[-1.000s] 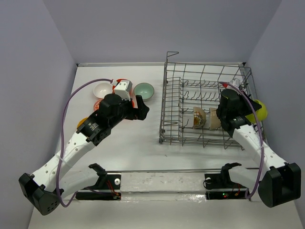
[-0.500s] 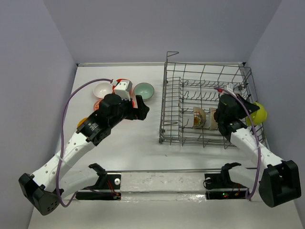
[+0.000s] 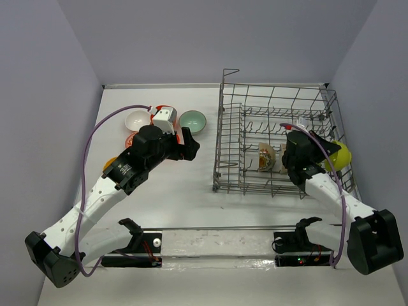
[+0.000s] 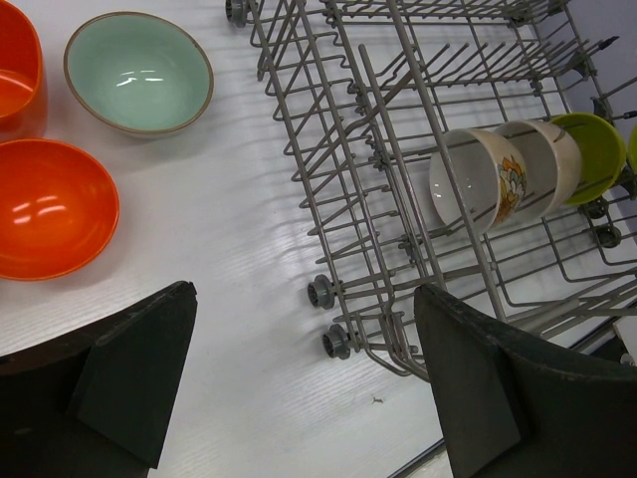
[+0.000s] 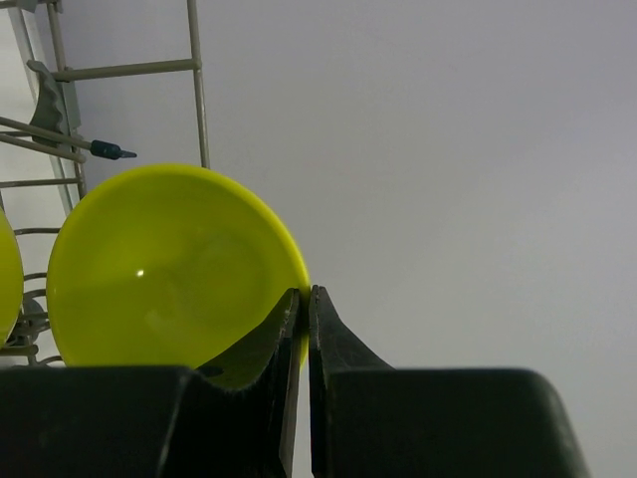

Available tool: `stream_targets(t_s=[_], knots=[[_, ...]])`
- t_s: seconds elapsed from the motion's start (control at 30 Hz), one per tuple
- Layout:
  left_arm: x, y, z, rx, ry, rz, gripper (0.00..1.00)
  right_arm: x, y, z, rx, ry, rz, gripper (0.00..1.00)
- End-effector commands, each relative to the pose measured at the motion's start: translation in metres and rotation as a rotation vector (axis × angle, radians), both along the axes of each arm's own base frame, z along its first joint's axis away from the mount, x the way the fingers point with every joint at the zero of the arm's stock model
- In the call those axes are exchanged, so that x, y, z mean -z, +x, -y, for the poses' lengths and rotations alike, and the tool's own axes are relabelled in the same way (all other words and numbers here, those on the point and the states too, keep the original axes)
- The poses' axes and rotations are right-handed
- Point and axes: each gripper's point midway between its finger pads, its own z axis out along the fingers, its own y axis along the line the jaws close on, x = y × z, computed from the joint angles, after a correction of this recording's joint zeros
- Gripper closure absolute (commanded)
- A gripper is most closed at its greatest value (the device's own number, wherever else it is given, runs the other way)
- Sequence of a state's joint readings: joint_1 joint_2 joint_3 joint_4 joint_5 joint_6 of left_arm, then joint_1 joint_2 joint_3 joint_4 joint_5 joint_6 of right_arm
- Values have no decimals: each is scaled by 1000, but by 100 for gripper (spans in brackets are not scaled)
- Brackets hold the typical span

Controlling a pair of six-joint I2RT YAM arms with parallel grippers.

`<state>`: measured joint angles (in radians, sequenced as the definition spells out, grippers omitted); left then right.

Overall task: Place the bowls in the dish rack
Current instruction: Insert the bowl into the dish rack.

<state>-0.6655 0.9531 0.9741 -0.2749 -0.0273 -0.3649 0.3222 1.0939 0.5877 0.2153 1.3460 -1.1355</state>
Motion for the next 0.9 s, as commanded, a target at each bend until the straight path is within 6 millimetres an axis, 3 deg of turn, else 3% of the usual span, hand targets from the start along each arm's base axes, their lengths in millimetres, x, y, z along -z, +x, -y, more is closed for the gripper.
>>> stream_targets(t_s=[0.0,0.6,0.87], knots=[[-8,0,0,7,-25,32,1,3,2,-4,-11,5,14,99],[-7,-1,-1,7,-23,31,1,11,14,-8,-2,-18,-36,99],[-6,0,-1,6,-20,29,1,12,15,-8,-3,-19,-40,87]])
